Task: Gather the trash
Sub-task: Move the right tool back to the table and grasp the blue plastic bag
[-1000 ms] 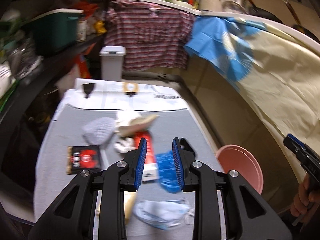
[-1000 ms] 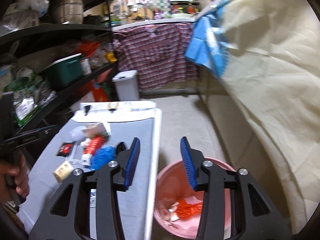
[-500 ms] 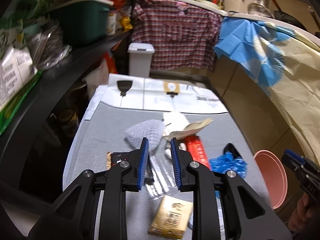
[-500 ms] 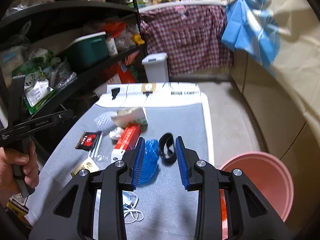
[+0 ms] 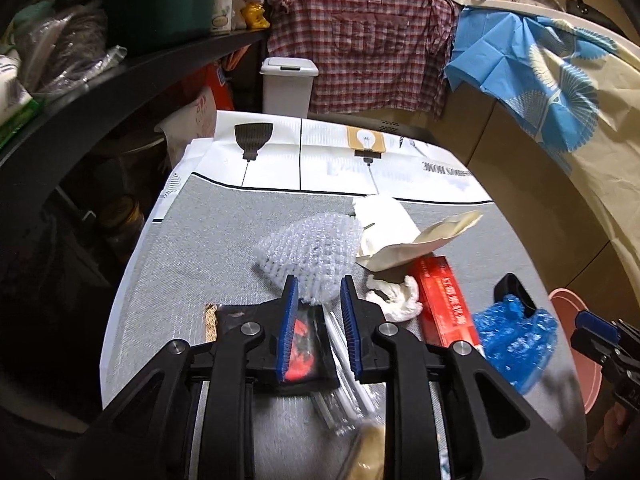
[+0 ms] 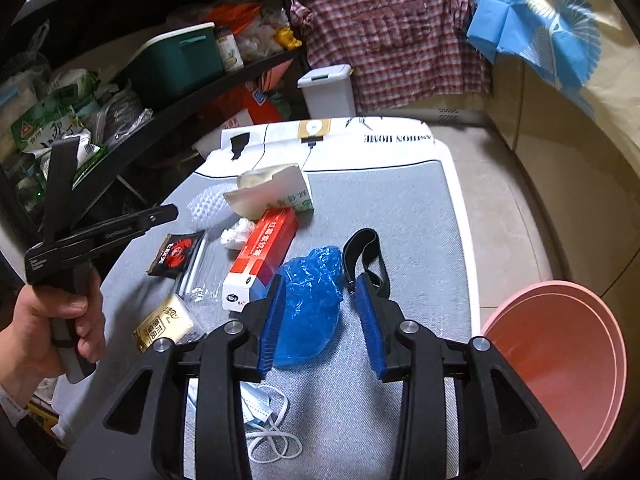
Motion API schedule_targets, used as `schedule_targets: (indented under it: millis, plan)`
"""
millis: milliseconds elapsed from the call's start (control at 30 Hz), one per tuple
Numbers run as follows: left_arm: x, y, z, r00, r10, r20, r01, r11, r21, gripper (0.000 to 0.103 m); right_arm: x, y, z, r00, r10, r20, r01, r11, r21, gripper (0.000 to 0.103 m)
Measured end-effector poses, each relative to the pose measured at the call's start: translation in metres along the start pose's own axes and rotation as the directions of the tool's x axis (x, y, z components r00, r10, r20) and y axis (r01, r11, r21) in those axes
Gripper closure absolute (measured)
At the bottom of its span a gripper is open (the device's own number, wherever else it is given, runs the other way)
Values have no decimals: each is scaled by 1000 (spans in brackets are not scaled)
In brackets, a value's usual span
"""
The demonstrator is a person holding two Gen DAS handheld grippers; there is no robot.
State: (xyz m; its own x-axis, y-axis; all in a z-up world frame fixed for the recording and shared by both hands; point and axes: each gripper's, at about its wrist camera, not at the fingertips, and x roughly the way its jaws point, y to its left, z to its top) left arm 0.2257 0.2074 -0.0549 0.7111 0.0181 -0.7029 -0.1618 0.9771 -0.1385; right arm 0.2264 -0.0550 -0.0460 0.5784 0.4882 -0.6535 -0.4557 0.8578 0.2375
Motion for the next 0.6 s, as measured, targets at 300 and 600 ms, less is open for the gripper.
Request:
schedule_targets:
  millis: [300, 600]
  plan:
    - [25, 5, 7, 1000, -1, -26, 0, 1000, -28, 66, 21, -1, -4, 998, 4, -59, -4, 1000, -3, 63]
    - [37, -4, 6, 998, -13, -60, 11, 1000, -21, 66, 30, 2, -7, 996, 3, -93, -5, 1000, -16, 65]
